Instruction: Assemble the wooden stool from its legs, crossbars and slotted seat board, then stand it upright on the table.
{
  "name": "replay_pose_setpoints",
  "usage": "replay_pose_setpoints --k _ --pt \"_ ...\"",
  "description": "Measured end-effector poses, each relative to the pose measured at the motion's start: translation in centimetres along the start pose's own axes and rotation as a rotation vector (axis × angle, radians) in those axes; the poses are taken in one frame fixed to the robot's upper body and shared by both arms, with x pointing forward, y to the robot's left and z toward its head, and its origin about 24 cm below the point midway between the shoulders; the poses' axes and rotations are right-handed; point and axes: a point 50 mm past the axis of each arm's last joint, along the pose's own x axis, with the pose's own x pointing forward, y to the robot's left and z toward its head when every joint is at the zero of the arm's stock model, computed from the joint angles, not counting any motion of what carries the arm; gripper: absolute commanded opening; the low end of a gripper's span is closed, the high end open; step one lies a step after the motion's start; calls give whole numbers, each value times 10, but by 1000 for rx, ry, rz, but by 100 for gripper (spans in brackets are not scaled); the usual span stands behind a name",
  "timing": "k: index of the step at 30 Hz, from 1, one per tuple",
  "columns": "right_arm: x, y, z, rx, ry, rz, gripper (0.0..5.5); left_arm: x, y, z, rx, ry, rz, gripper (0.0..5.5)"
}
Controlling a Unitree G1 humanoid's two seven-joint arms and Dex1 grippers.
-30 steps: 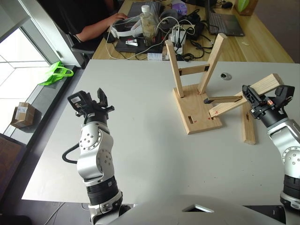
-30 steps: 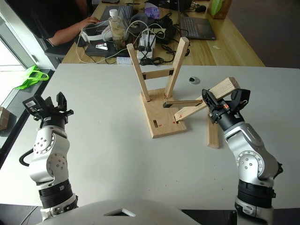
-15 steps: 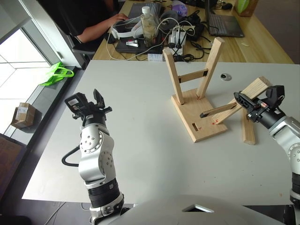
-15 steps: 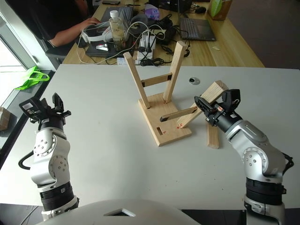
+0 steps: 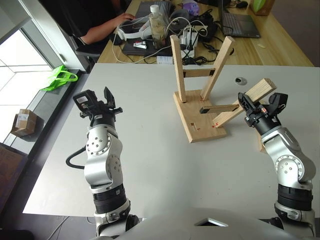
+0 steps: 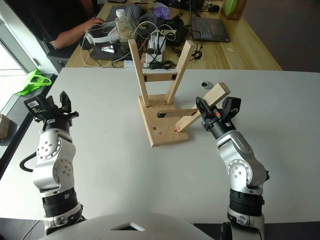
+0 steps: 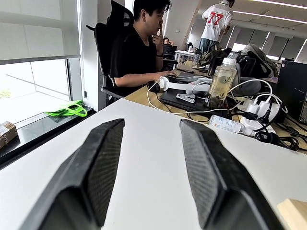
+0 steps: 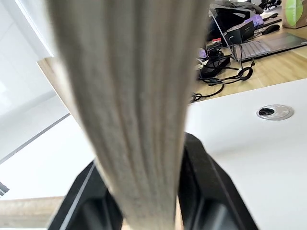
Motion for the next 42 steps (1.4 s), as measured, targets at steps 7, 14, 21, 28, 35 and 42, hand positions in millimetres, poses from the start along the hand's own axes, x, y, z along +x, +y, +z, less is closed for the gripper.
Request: replay_pose_setpoints --k 7,14,21,28,35,42 --pt "19 23 60 -50 -219 79 296 0 0 -1 2 4 0 213" --pt "31 25 172 -153 -599 6 296 1 1 -2 9 9 -2 213" --pt "-1 -91 44 -428 26 -433 356 1 1 -2 21 9 -3 213" --pt "-47 -106 -41 -382 452 -460 444 -6 -11 -15 47 83 -71 213" --pt "-40 -91 -46 -321 516 -412 399 -8 -17 -20 64 106 -94 213" --pt "-33 -77 -49 -178 511 -412 283 -6 -15 -18 78 101 -88 213"
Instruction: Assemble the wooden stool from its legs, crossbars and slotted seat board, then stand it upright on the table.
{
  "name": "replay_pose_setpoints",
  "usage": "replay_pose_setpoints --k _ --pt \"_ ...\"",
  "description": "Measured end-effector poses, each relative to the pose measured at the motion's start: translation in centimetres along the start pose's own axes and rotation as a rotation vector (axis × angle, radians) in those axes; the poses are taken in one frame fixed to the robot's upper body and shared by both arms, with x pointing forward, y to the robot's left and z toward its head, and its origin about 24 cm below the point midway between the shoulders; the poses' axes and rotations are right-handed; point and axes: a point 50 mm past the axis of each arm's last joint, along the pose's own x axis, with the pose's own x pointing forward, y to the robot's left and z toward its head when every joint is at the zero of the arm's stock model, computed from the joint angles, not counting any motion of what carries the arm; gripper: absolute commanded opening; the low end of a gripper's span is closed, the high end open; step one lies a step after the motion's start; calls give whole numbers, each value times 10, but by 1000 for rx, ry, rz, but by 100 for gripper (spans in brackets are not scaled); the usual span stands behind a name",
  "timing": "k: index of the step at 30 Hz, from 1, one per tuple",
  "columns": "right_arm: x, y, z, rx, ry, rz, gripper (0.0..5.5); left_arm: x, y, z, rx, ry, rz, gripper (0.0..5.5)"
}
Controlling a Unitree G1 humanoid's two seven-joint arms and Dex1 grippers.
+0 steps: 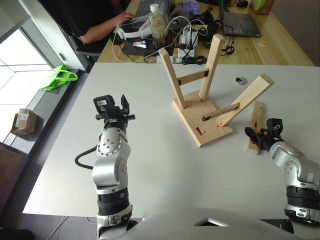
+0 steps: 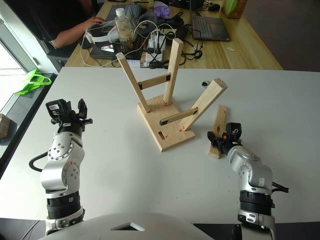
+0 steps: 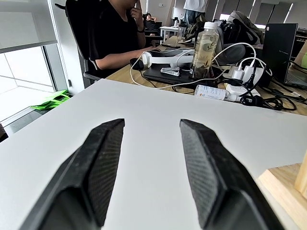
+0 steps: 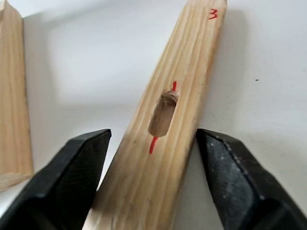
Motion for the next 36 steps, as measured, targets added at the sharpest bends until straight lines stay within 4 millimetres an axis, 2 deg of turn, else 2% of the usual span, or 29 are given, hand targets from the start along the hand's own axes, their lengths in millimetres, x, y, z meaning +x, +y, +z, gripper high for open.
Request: replay_pose_setpoints --k 3,5,7,9,12,13,15,17,19,22,24,26,28,29,30,33,36 --pt "0 1 1 -48 11 6 222 2 0 4 1 -15 3 213" --pt "0 -3 3 -83 7 4 205 3 2 7 23 -27 3 213" --pt "3 -9 6 -129 -8 6 205 7 5 15 76 -60 3 213" --pt "4 -21 21 -201 -55 -24 205 10 8 25 112 -96 0 213" --pt "6 -41 61 -350 -181 -77 204 18 20 48 125 -167 -4 213" --pt "4 -47 91 -456 -282 -99 204 22 27 64 138 -212 -19 213" --pt "-4 -44 132 -626 -444 -104 204 27 33 89 140 -275 -80 213" --pt "-16 -32 174 -845 -623 -110 204 29 32 113 103 -315 -203 213" --pt "-29 -13 210 -1059 -786 -101 204 30 23 138 100 -332 -411 213" --pt "-53 38 257 -1393 -1058 -3 204 27 9 186 176 -346 -752 213" --pt "-69 69 274 -1593 -1199 76 204 22 2 211 260 -351 -913 213" --pt "-85 97 283 -1795 -1314 167 204 17 -7 235 363 -343 -1040 213" --pt "-114 139 288 -2124 -1479 331 204 3 -20 266 575 -320 -1174 213" --pt "-127 155 287 -2222 -1550 399 204 -7 -23 277 666 -331 -1192 213" --pt "-131 160 284 -2249 -1583 445 204 -12 -24 280 710 -333 -1198 213" --pt "-125 173 267 -2314 -1542 639 204 -26 -33 274 843 -325 -1230 213" --pt "-113 184 246 -2333 -1479 798 204 -32 -44 238 863 -214 -1327 213"
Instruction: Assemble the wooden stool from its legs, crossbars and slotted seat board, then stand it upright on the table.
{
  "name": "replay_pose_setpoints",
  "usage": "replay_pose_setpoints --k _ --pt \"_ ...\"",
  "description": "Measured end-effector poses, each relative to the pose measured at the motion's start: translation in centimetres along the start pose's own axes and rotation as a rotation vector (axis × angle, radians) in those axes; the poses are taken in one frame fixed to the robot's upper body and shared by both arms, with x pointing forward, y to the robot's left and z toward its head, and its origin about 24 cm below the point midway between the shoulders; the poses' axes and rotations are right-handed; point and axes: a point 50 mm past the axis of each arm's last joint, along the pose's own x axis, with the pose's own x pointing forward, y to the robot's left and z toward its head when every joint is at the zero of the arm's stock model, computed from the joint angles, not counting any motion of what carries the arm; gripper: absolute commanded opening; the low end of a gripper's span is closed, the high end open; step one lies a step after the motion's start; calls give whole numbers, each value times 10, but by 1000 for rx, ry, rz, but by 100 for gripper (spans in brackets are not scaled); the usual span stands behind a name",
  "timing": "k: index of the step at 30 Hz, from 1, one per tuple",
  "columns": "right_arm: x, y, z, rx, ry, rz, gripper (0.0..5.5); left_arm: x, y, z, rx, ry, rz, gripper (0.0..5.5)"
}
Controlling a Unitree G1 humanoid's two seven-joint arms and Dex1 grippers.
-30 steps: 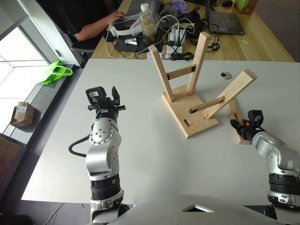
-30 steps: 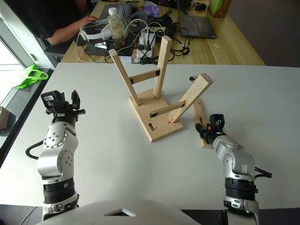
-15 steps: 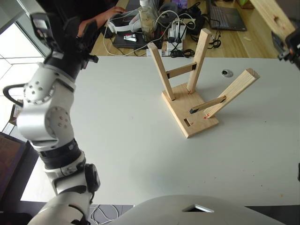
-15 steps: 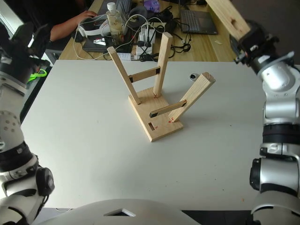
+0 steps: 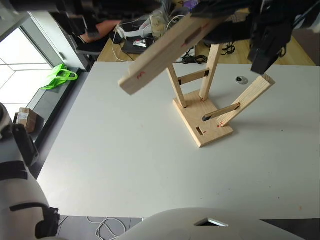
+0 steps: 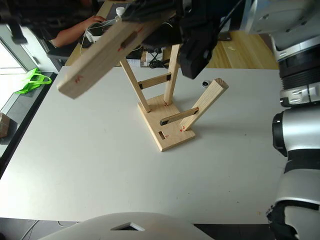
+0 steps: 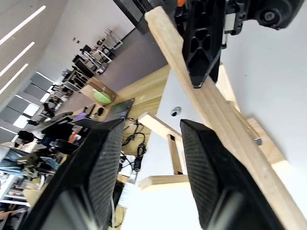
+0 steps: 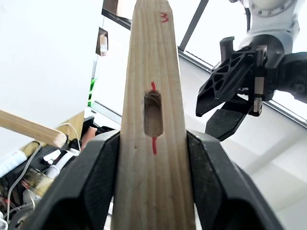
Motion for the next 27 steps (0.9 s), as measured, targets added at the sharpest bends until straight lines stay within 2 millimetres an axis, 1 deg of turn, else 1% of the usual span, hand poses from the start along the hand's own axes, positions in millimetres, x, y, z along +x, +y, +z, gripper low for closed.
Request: replay_pose_setpoints --k 2,3,6,7,9,11,13,15,18,20,21,22,24,25,27 --pt "12 14 4 37 -41 52 204 14 -21 -14 -95 -4 -89 213" --pt "16 16 6 46 -52 58 204 20 -29 -19 -130 -1 -116 213" --pt "23 22 8 38 -68 103 204 30 -41 -36 -224 27 -126 213" --pt "26 25 9 34 -74 116 204 36 -46 -43 -286 27 -131 213" --pt "29 30 11 34 -79 132 204 42 -50 -53 -353 41 -131 213" --pt "32 34 13 26 -87 149 204 46 -54 -62 -398 66 -137 213" --pt "34 37 15 24 -95 155 204 47 -60 -69 -441 83 -160 181" --pt "36 39 16 9 -101 165 204 48 -66 -76 -483 89 -181 162" --pt "39 43 19 -3 -119 173 204 47 -73 -84 -512 87 -179 154" --pt "43 50 24 -1 -140 198 204 51 -83 -92 -547 94 -191 150" --pt "46 58 29 15 -157 214 204 56 -92 -99 -578 105 -204 150" --pt "46 59 30 15 -160 218 204 57 -94 -100 -578 108 -204 149" --pt "50 67 36 29 -180 239 204 61 -105 -107 -615 118 -208 145" --pt "53 72 41 32 -195 258 204 66 -114 -113 -653 125 -210 139" --pt "56 75 44 22 -202 288 204 69 -121 -119 -691 132 -199 129"
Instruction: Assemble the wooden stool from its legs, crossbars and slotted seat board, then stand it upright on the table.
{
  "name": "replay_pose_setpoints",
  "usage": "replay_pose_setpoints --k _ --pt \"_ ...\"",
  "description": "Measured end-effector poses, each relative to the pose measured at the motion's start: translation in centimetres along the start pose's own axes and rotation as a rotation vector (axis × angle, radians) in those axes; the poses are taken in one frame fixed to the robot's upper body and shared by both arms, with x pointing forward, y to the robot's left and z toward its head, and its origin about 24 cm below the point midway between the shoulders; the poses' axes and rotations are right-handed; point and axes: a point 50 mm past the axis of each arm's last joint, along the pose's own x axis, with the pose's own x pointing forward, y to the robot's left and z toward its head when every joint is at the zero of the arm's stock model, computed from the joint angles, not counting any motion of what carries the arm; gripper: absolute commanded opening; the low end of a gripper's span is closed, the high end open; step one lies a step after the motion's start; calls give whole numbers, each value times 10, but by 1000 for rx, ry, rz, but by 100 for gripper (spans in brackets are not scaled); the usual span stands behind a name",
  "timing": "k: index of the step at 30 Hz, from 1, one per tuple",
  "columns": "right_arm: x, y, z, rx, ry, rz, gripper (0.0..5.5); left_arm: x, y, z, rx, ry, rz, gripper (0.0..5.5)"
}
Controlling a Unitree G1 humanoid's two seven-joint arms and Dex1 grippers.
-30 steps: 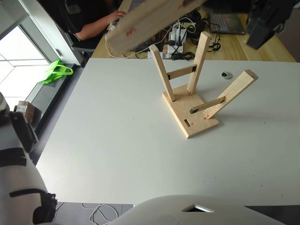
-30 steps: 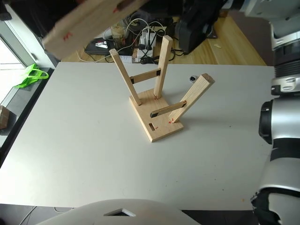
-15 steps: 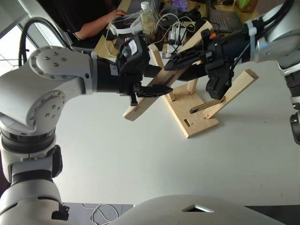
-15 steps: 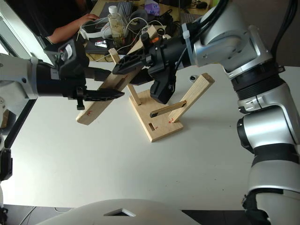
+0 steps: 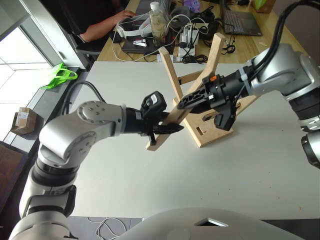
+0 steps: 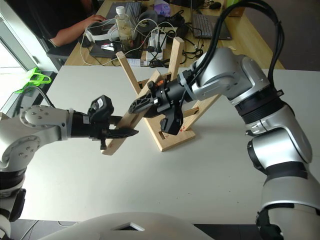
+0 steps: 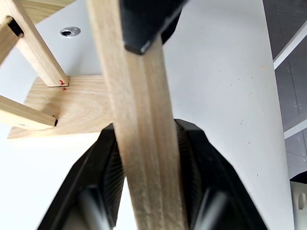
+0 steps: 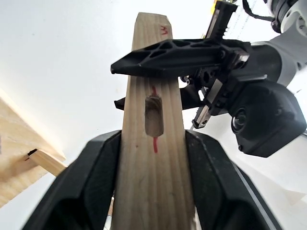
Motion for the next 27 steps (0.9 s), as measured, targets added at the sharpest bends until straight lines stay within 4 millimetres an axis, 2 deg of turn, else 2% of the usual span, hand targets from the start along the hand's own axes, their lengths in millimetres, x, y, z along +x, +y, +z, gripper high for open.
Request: replay_pose_setpoints --k 4,6,10,13,15,17,20,23,25,27 --pt "13 -4 10 -18 -59 39 192 10 3 -15 -76 18 43 102" --pt "29 -24 23 -69 -154 -54 166 16 4 -16 -93 -3 72 101" --pt "36 -22 25 -16 -148 18 166 19 -2 -24 -117 -11 60 101" --pt "36 -20 26 25 -140 19 166 20 -7 -22 -109 -47 54 101" --pt "27 -21 20 93 -100 -13 166 15 -5 -21 -111 -82 93 101" --pt "7 -26 9 205 -27 -90 166 5 1 -23 -120 -114 166 101" --pt "-40 -35 -7 457 95 -286 166 -12 3 -26 -133 -170 245 101" --pt "-72 -36 -17 652 222 -494 166 -29 1 -17 -113 -261 287 101" --pt "-80 -34 -26 775 323 -658 166 -33 -5 -6 -76 -321 274 101" --pt "-72 -28 -32 913 389 -810 166 -33 -10 5 -39 -364 264 101"
